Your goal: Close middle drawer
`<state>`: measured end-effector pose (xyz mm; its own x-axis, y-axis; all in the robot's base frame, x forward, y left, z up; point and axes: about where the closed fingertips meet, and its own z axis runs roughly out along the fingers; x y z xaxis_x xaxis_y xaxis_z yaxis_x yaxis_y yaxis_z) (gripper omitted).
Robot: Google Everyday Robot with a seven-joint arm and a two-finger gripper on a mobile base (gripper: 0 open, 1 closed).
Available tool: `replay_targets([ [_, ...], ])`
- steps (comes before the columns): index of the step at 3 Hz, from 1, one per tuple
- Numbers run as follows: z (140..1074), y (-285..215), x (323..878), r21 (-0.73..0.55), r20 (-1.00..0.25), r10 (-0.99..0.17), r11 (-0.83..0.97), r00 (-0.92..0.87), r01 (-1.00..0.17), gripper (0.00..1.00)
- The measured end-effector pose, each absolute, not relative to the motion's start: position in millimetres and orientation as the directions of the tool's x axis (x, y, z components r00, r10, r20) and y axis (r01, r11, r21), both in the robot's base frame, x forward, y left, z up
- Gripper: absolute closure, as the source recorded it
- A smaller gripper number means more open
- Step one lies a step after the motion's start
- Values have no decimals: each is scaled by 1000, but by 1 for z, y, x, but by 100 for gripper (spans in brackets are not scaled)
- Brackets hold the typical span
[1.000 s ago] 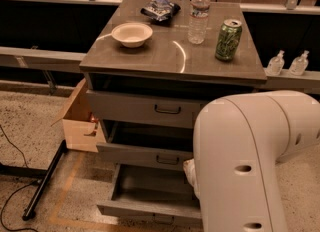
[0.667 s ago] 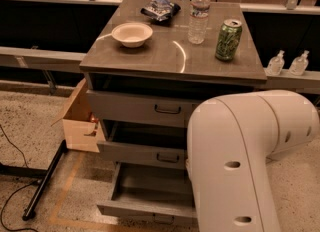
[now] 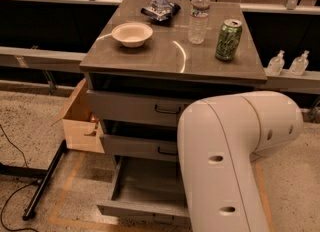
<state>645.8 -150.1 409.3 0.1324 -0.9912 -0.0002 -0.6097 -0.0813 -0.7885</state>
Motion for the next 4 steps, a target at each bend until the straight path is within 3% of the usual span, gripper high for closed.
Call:
replay_targets([
  [2, 407, -156, 668, -805, 36, -992, -99, 118, -585, 100],
  [4, 428, -185, 629, -765, 64, -997, -83, 54, -639, 100],
])
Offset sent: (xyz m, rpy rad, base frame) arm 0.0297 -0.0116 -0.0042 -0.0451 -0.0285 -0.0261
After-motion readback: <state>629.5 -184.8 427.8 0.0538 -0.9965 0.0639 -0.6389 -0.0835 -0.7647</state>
